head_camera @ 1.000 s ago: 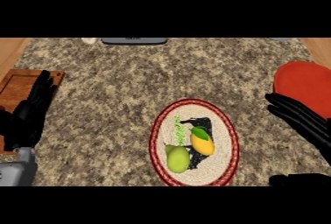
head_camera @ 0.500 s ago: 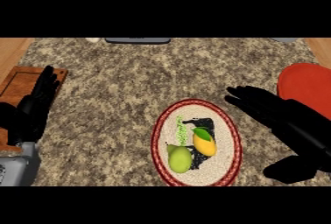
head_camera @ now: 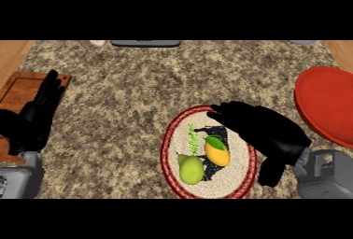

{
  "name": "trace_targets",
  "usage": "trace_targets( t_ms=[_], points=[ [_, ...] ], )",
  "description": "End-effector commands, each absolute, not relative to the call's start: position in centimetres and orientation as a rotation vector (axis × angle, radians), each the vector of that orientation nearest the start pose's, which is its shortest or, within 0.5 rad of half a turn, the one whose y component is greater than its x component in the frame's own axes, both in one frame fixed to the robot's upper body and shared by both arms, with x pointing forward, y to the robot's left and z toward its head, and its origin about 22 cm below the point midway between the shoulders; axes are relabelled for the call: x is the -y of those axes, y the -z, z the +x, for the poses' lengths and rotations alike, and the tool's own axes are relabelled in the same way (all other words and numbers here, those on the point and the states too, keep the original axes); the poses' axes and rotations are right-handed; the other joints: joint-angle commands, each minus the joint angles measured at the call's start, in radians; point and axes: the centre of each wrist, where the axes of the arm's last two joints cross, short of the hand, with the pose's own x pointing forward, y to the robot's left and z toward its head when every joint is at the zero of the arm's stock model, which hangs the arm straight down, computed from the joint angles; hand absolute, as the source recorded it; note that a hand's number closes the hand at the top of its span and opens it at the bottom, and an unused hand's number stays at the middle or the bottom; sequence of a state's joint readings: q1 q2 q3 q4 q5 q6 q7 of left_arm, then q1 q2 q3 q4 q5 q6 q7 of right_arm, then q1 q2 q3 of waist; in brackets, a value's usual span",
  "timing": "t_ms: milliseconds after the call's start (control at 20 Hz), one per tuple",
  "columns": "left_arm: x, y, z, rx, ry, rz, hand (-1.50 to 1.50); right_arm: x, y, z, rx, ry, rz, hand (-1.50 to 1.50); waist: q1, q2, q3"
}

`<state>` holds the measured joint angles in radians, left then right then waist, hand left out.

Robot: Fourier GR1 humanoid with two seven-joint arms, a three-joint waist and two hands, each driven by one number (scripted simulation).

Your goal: Pick the lemon from the placemat and place it in the bowl

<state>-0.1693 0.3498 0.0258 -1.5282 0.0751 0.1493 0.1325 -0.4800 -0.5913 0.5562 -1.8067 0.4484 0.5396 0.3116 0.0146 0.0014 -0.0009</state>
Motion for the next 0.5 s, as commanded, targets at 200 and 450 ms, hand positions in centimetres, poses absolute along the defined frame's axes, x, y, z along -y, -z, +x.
trace_targets(
  t_ms=[200, 450],
  points=[
    [-30.9, -5.9, 28.4, 1.579, 0.057, 0.311, 0.00, 15.4, -11.6, 26.9, 1.199, -1.837, -0.500, -1.50, -0.012, -0.001, 0.001],
    [-30.2, -4.8, 27.0, 1.570, 0.082, 0.340, 0.00, 16.4, -10.8, 27.3, 1.370, -1.816, -0.639, -1.50, -0.010, -0.001, 0.001]
  ],
)
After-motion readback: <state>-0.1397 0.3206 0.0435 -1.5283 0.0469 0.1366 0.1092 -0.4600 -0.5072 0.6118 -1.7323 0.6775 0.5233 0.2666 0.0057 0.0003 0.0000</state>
